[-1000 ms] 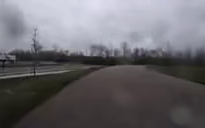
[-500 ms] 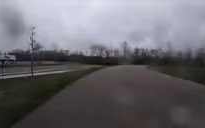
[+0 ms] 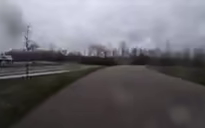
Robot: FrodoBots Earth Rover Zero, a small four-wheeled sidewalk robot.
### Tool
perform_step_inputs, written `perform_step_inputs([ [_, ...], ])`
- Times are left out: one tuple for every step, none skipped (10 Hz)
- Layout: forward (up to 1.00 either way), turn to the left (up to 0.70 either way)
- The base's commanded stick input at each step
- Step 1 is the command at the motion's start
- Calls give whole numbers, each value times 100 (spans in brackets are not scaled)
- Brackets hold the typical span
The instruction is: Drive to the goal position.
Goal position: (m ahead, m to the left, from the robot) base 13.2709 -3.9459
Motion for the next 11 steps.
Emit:
perform_step_inputs([
  [70, -35],
  [70, -13],
  [70, 0],
  [70, 0],
  [70, 0],
  [70, 0],
  [70, 0],
  [70, 0],
  [70, 0],
  [70, 0],
  [70, 0],
])
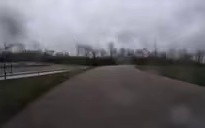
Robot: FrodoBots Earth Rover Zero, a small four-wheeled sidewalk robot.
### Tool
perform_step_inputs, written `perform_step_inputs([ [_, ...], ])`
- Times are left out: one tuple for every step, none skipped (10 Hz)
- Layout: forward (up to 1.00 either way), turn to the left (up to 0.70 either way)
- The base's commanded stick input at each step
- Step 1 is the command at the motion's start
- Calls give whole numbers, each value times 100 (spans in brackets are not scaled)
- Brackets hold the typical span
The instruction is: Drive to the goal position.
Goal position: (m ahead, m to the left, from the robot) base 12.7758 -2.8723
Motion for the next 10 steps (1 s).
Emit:
perform_step_inputs([
  [70, 0],
  [70, 0],
  [70, 0],
  [70, 0],
  [70, 0],
  [70, 0],
  [70, 0],
  [70, 0],
  [70, 0],
  [70, 0],
])
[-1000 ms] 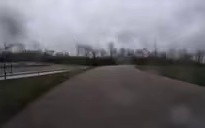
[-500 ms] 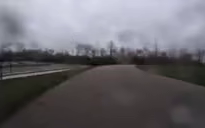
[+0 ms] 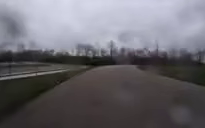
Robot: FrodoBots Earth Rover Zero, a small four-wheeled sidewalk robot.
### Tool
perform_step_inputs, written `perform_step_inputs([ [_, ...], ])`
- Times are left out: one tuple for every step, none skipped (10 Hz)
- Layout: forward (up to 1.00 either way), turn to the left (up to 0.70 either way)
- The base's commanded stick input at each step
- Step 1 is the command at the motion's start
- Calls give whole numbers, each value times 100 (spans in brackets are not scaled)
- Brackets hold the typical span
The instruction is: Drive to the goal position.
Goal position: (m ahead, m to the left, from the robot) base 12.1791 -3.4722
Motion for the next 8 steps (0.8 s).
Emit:
perform_step_inputs([
  [70, 0],
  [70, 0],
  [70, 0],
  [70, 0],
  [70, 0],
  [70, 0],
  [70, 0],
  [70, 0],
])
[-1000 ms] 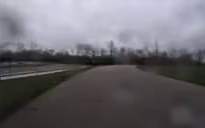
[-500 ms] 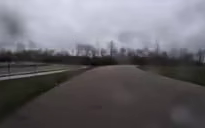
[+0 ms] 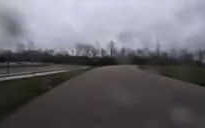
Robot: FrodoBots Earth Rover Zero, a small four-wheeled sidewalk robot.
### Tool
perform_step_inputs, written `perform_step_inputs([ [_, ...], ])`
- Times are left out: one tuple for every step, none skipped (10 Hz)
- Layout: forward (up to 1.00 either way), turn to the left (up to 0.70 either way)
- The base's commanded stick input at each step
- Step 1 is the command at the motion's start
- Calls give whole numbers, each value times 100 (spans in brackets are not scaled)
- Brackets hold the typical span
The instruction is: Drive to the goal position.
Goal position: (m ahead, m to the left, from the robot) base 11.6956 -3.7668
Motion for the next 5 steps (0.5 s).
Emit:
perform_step_inputs([
  [70, 0],
  [70, 0],
  [70, 0],
  [70, 0],
  [70, 0],
])
